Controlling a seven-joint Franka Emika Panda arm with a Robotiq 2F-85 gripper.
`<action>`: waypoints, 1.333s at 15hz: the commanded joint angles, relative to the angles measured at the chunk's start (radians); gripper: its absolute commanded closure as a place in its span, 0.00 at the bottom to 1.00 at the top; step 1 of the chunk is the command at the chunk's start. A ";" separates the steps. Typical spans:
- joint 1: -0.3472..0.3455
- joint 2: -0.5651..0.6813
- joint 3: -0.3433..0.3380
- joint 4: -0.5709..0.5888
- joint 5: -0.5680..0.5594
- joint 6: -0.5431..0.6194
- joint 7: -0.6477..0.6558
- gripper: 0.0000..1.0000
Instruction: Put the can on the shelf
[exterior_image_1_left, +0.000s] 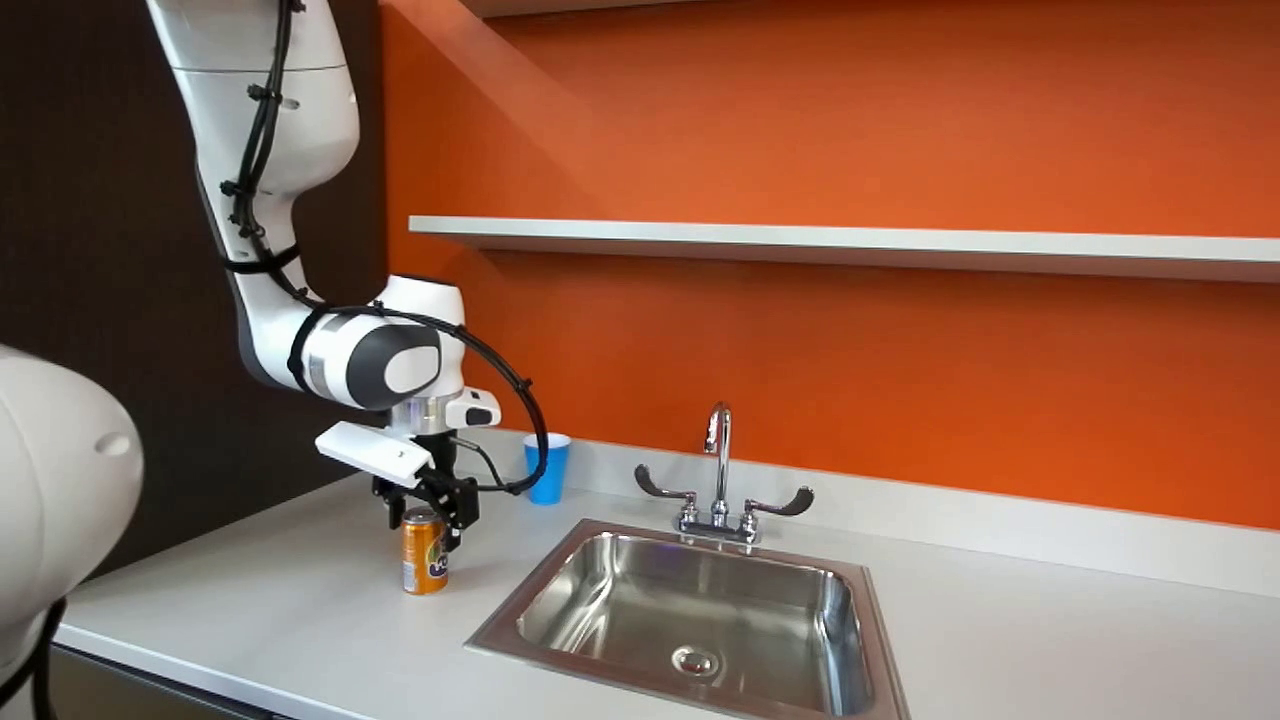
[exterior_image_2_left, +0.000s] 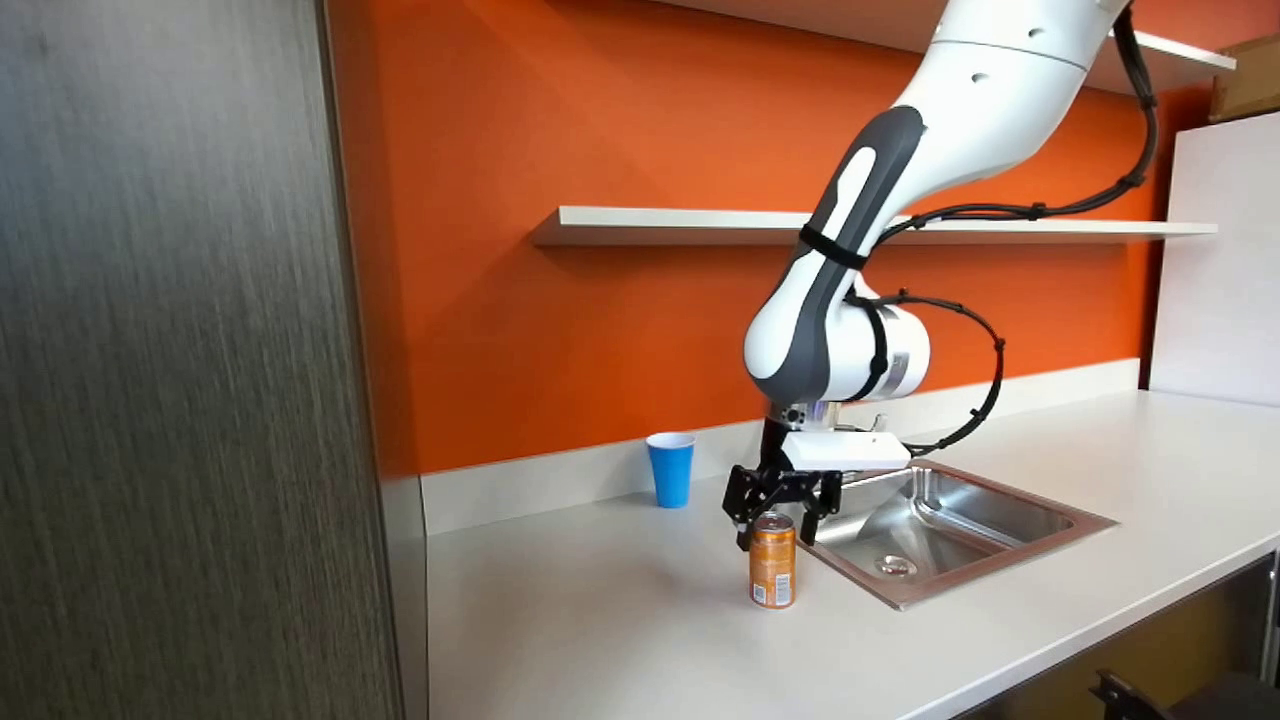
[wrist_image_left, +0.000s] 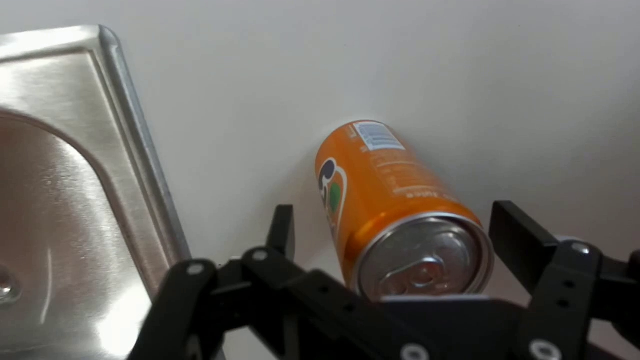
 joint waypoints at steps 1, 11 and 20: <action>-0.014 0.017 0.019 0.012 -0.011 0.022 0.014 0.17; -0.012 -0.024 -0.003 0.016 -0.056 0.000 0.070 0.61; -0.038 -0.350 -0.014 0.012 -0.271 -0.257 0.281 0.61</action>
